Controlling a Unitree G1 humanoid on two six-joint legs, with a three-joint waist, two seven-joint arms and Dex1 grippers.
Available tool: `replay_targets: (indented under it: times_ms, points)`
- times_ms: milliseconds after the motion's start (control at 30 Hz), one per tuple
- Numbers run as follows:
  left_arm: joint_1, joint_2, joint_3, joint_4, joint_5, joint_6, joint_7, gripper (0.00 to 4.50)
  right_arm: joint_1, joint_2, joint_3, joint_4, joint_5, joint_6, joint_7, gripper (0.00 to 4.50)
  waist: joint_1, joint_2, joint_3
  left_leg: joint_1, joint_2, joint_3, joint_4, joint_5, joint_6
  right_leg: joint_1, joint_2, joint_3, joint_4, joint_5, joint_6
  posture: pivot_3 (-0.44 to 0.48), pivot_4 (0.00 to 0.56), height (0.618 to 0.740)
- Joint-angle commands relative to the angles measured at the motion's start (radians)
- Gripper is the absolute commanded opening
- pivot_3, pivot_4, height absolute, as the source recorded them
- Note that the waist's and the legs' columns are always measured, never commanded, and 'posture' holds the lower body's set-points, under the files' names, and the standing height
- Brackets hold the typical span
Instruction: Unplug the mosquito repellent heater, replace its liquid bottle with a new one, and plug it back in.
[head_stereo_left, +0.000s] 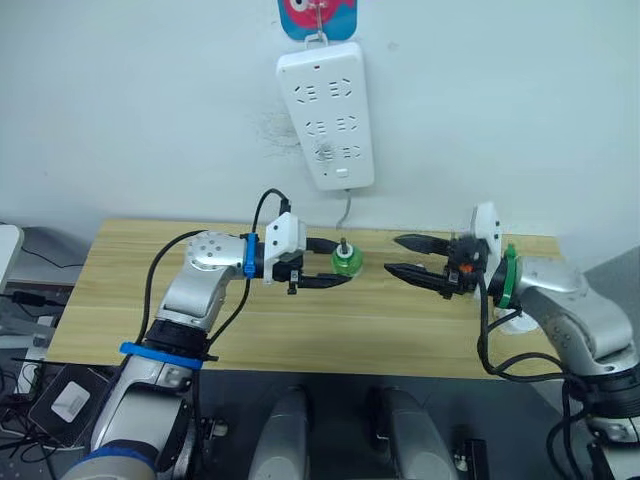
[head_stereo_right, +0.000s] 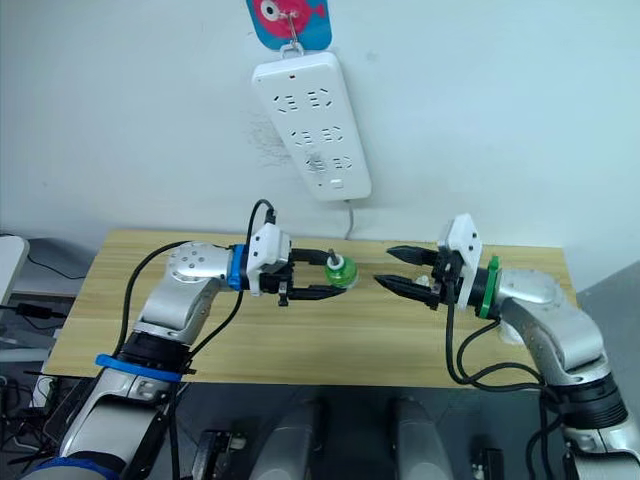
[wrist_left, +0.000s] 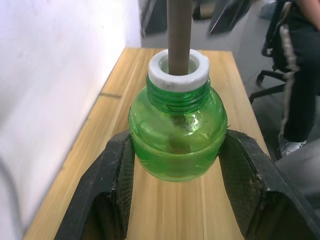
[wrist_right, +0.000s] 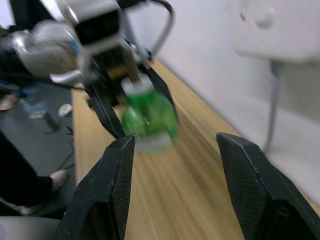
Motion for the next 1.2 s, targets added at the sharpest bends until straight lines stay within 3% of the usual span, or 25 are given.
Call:
replay_targets:
  times_ms: [33,767,867,1000,1200]
  points:
    - [-0.012,-0.006,-0.002,-0.004,0.009,-0.029,0.011,2.16,-0.027,0.031,0.016,-0.042,0.001,0.035,-0.028,2.68,0.0,0.0,0.0,0.0,0.0,0.0,0.0,0.001,-0.003,0.0,0.0,0.0,0.0,0.0,0.0,0.053,0.273,0.74]
    - [-0.032,-0.03,-0.009,-0.022,-0.004,-0.013,0.008,2.16,-0.121,0.166,0.142,0.041,-0.224,-0.021,-0.055,2.68,0.001,-0.001,-0.003,0.0,-0.001,0.001,0.001,0.003,-0.005,0.0,-0.001,-0.001,0.0,0.0,0.0,0.071,0.245,0.74]
    - [-0.023,-0.025,-0.008,-0.036,-0.008,-0.006,0.007,2.16,-0.116,0.172,0.142,0.038,-0.234,-0.032,-0.048,2.12,0.001,-0.001,-0.003,0.0,-0.001,0.0,0.001,0.003,-0.005,0.0,-0.001,-0.001,0.0,0.0,0.0,0.071,0.245,0.74]
    - [-0.023,-0.026,-0.01,-0.038,-0.008,-0.003,0.01,2.16,-0.105,0.171,0.143,0.028,-0.238,-0.045,-0.032,0.88,0.001,-0.001,-0.004,0.0,-0.001,0.0,0.001,0.003,-0.005,0.0,-0.001,-0.001,0.0,0.0,0.0,0.072,0.238,0.74]
    - [-0.026,-0.038,-0.001,-0.033,-0.007,-0.011,0.032,2.16,-0.09,0.18,0.122,0.025,-0.229,-0.039,-0.043,0.83,0.001,-0.002,-0.005,0.0,-0.001,0.001,0.001,0.003,-0.005,0.0,-0.001,-0.001,0.0,0.0,0.0,0.069,0.235,0.74]
